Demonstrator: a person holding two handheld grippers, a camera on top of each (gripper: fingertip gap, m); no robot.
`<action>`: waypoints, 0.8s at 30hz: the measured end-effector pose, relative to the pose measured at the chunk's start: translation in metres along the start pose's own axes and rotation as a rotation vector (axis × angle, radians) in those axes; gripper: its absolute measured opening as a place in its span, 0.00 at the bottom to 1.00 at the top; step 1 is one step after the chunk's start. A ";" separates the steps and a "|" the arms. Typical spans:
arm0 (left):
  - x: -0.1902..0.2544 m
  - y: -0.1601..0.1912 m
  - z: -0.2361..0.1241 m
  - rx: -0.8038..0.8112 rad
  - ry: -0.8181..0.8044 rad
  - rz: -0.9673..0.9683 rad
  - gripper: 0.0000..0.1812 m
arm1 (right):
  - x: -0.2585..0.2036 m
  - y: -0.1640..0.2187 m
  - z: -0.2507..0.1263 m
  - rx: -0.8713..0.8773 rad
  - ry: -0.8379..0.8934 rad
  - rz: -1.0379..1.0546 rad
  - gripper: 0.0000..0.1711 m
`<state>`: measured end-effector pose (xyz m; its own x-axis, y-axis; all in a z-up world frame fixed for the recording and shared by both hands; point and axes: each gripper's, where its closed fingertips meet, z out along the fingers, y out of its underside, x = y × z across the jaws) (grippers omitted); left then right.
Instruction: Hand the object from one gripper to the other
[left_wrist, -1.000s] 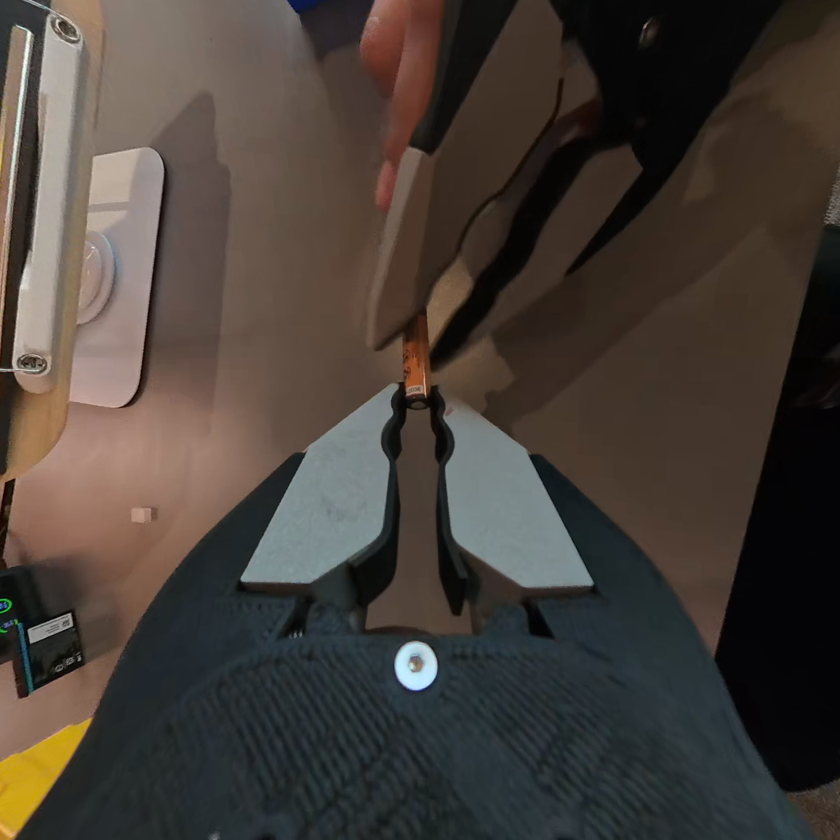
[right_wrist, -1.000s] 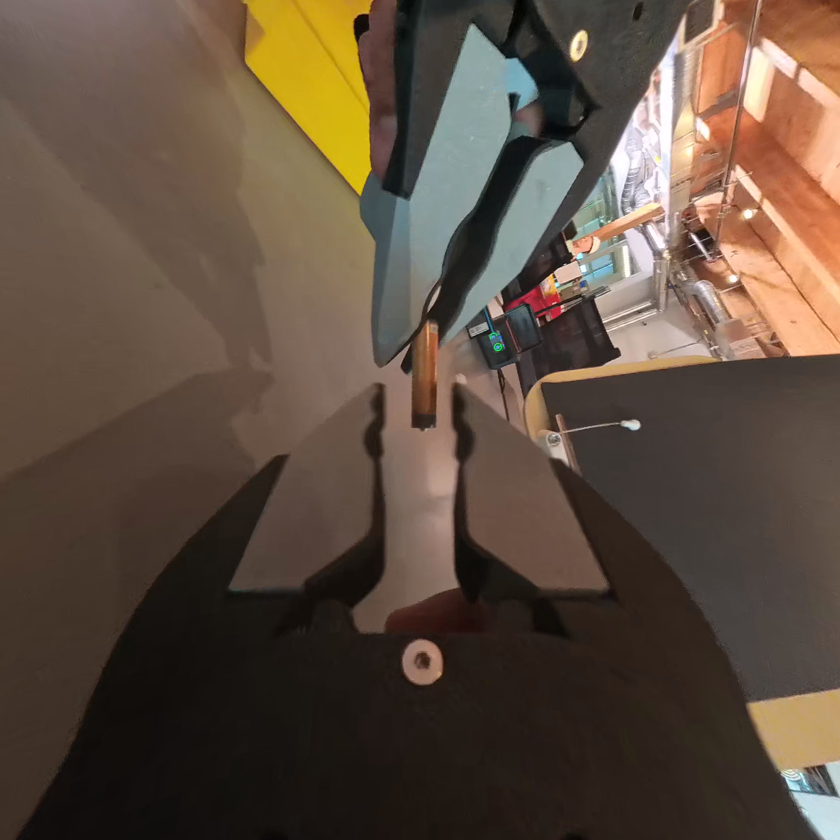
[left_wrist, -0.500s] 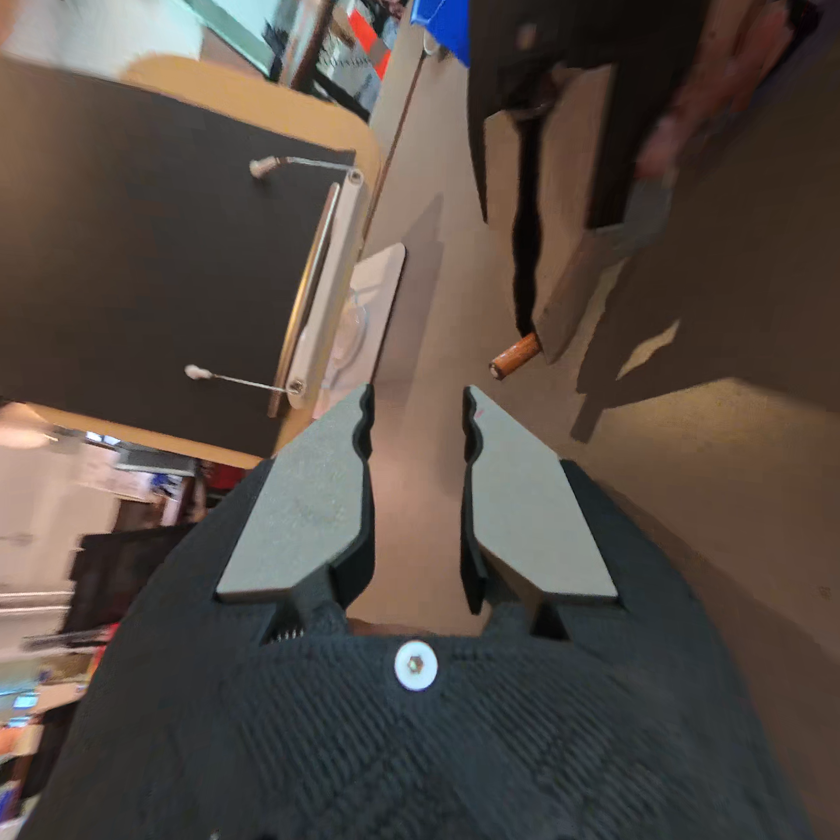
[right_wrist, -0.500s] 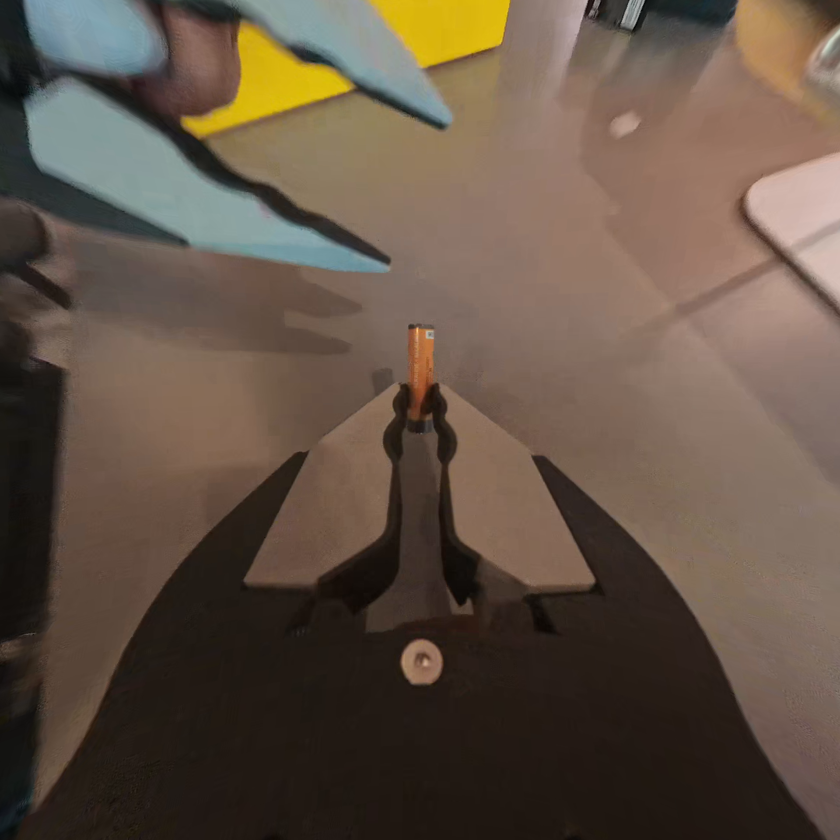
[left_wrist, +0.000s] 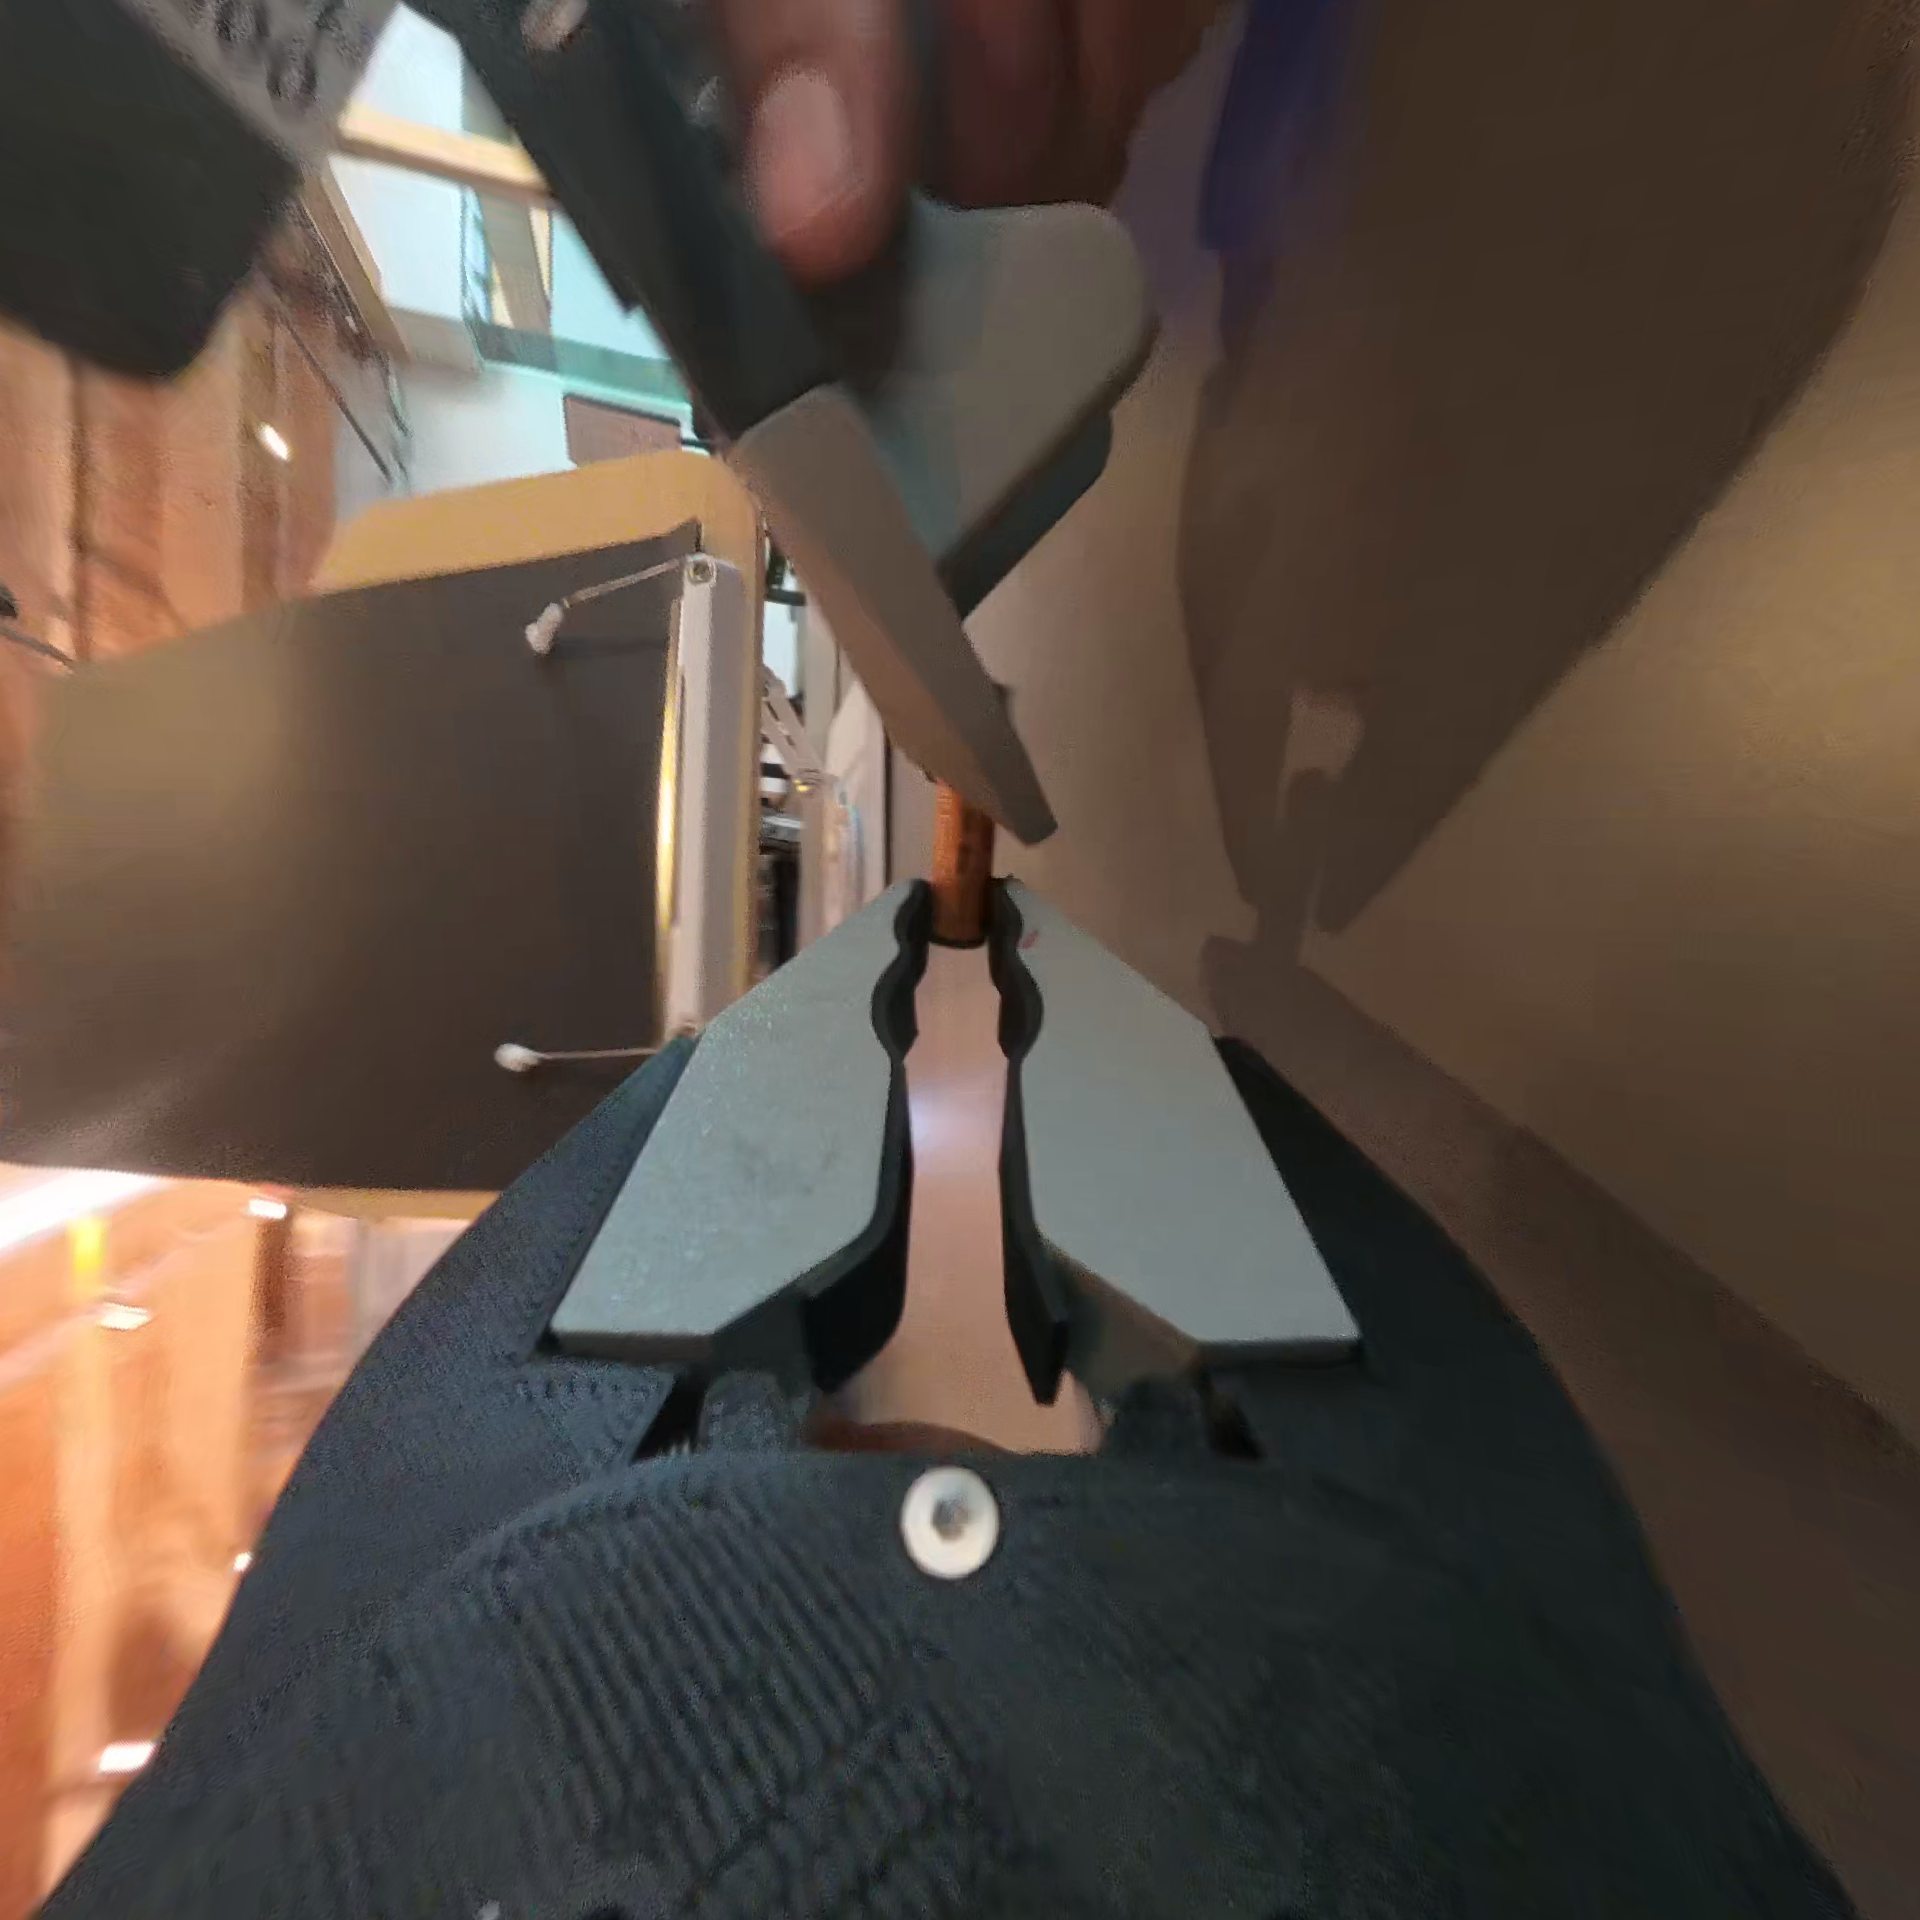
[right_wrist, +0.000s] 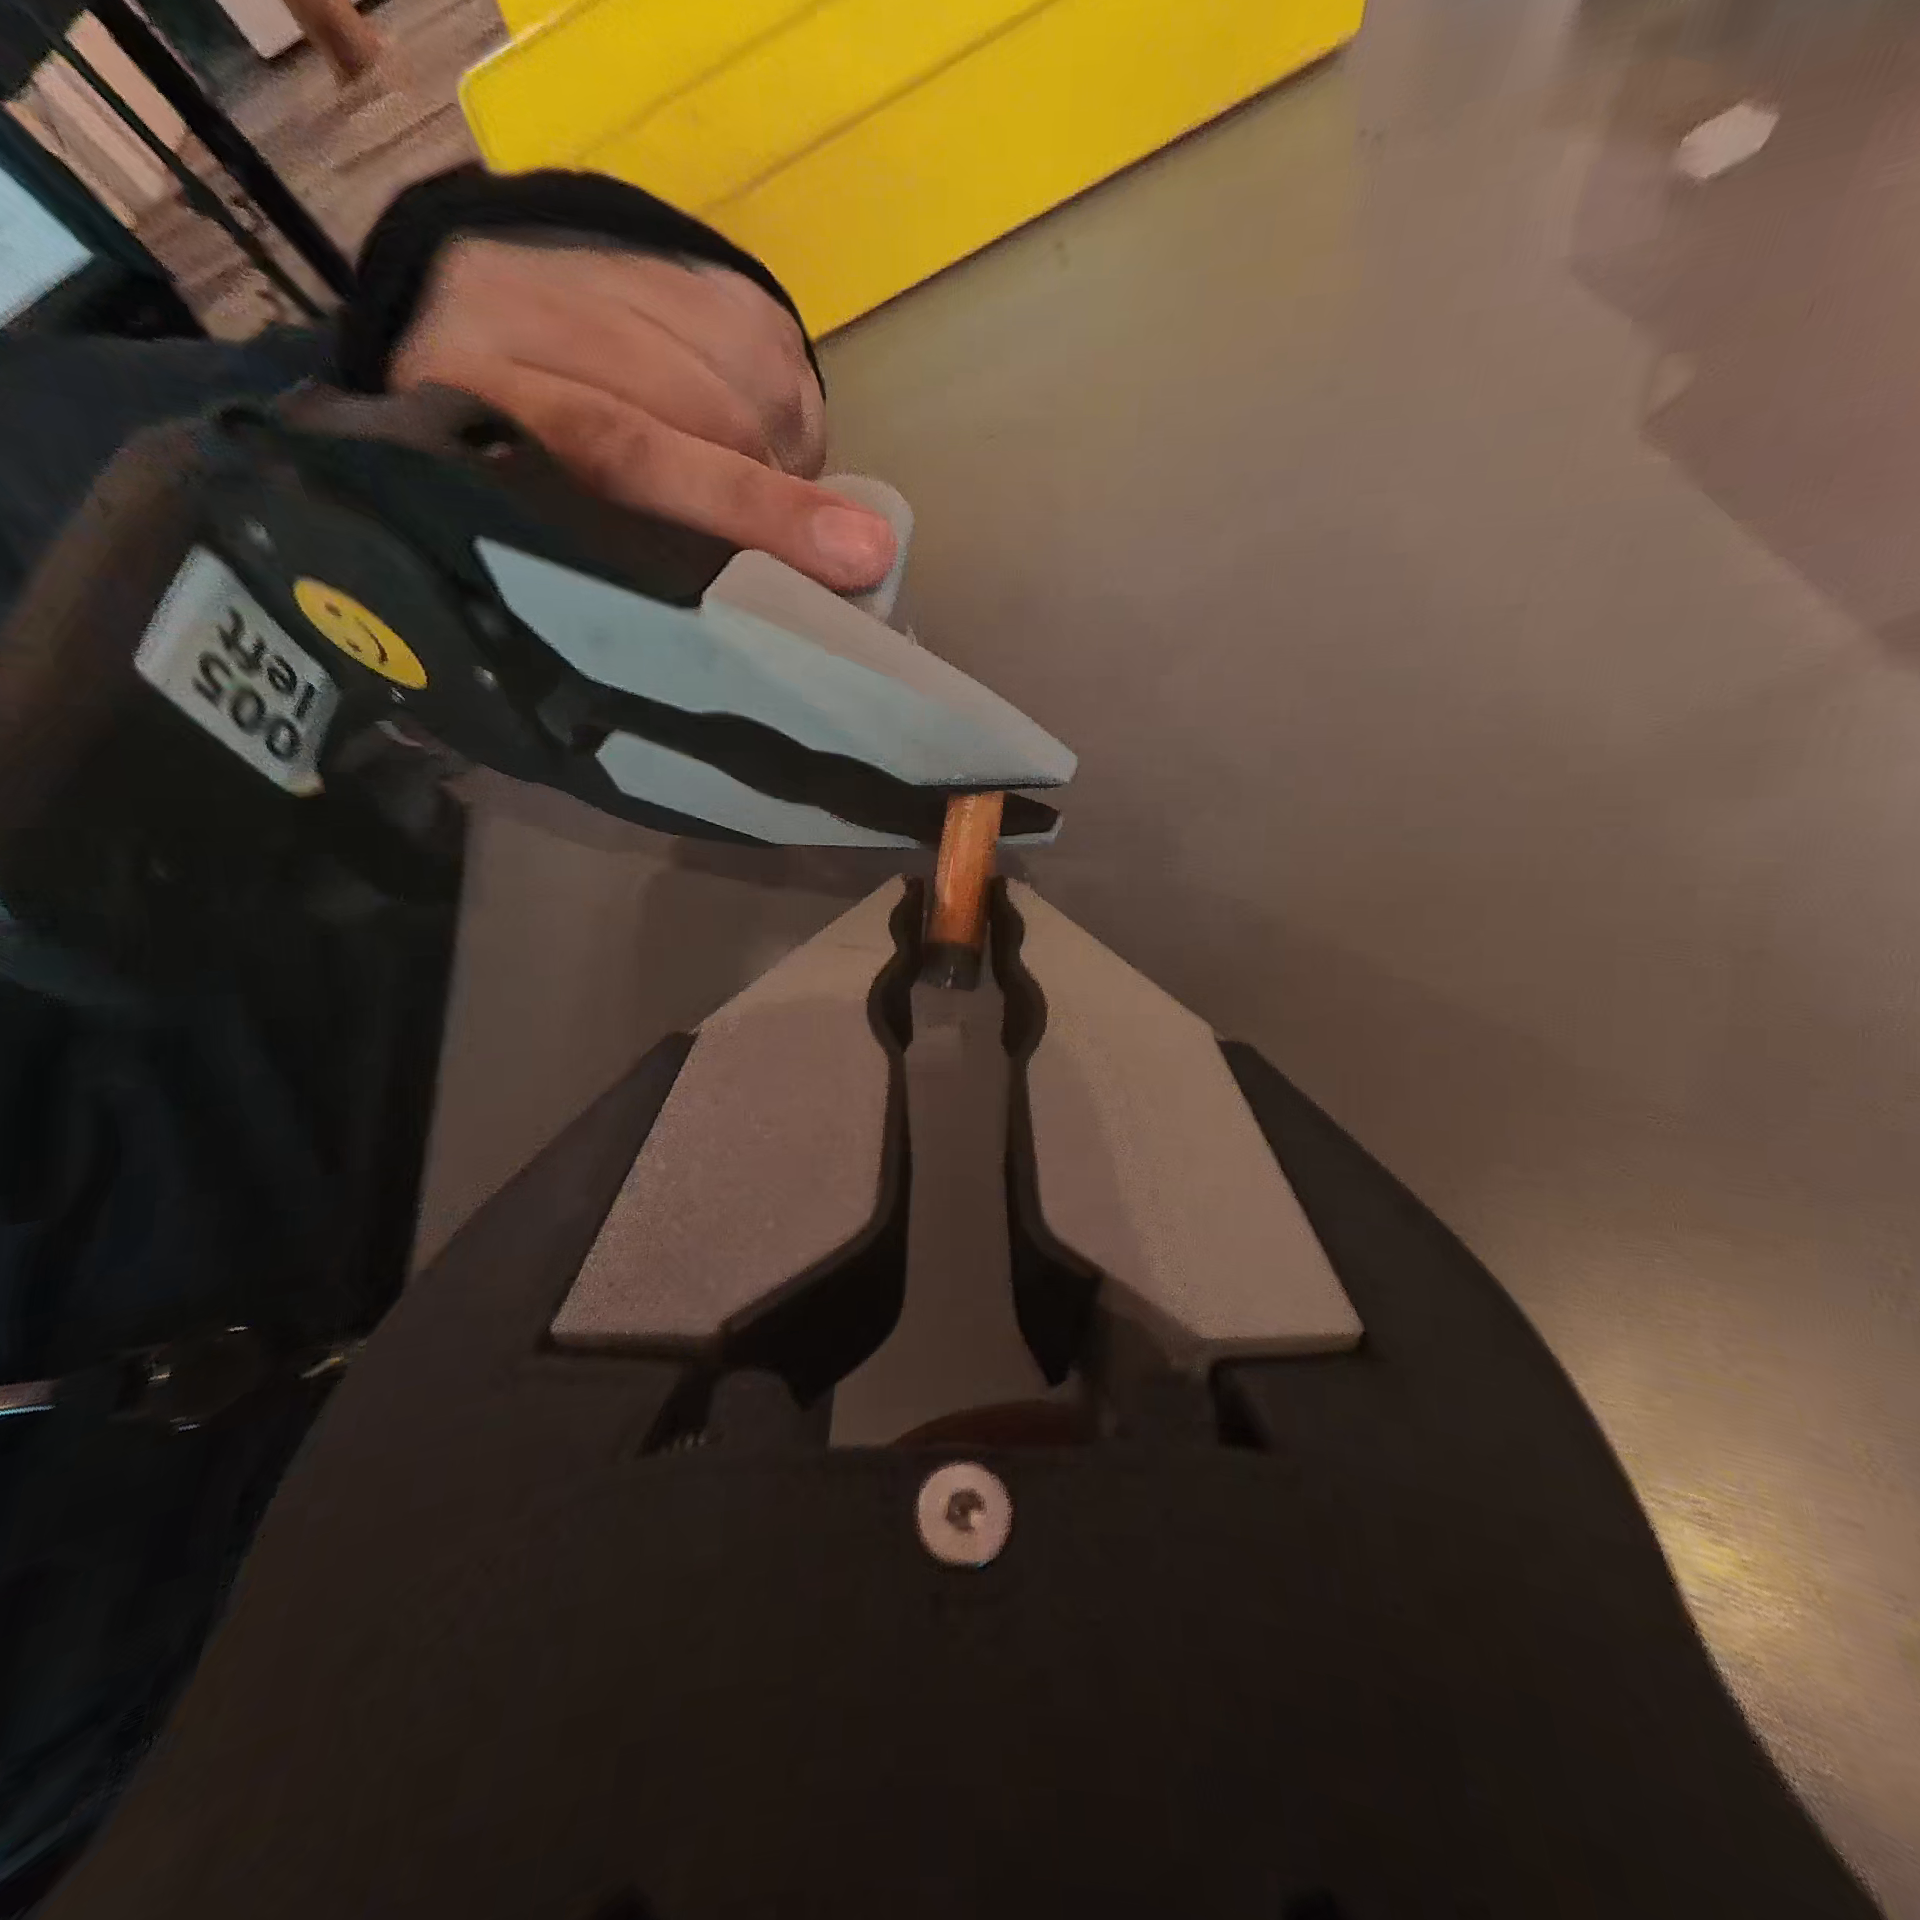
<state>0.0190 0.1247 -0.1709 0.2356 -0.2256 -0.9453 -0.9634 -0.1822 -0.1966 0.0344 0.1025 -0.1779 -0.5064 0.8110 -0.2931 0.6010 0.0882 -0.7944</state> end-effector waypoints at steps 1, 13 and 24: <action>-0.001 0.003 0.002 0.012 0.019 -0.104 0.05 | 0.006 -0.002 -0.004 0.009 0.046 -0.046 0.07; -0.041 -0.001 0.005 0.290 0.225 -1.050 0.05 | 0.007 -0.054 -0.045 0.344 0.190 -0.297 0.21; -0.036 -0.024 0.003 0.374 0.319 -1.107 0.05 | 0.004 -0.067 -0.037 0.454 0.171 -0.258 0.05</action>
<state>0.0334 0.1402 -0.1326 0.9257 -0.3583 -0.1216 -0.1856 -0.1499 -0.9711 0.0149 0.1214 -0.1059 -0.4713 0.8819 0.0023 0.1241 0.0689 -0.9899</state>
